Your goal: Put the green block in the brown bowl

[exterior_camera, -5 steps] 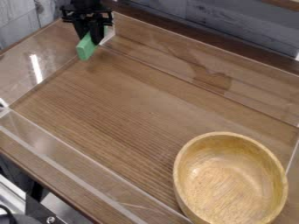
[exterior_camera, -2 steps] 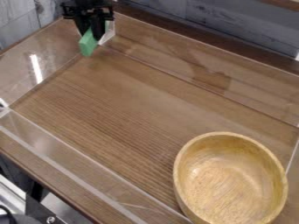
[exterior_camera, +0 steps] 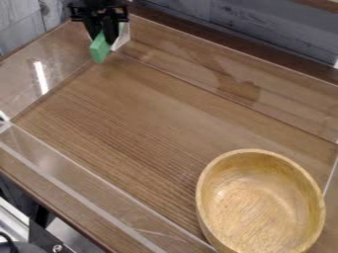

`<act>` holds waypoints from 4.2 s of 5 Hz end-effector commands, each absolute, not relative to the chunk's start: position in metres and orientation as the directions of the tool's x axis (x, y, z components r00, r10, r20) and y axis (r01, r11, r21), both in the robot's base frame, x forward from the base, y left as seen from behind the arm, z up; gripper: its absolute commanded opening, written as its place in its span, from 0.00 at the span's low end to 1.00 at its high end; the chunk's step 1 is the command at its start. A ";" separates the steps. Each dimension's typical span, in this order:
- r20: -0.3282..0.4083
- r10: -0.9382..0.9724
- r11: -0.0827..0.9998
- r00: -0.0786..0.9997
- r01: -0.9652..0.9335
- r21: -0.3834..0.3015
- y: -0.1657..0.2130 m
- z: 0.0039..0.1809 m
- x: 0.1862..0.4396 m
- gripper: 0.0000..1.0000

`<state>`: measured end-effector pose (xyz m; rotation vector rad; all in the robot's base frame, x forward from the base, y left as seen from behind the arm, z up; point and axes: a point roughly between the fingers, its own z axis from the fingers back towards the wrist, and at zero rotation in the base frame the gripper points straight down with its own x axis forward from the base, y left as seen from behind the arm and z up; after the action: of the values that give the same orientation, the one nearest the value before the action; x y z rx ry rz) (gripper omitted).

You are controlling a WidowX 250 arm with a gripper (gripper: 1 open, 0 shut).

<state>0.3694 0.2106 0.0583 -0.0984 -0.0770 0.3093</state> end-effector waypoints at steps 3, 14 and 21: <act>0.184 0.361 0.932 0.914 -0.346 -0.110 0.214 0.103 0.373 0.00; 0.252 0.563 0.826 0.787 -0.525 -0.204 0.216 0.109 0.371 0.00; 0.212 0.242 0.943 0.947 -0.178 -0.283 -0.004 0.165 0.323 0.00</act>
<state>0.3214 -0.0043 0.1440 -0.2614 -0.1798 0.2233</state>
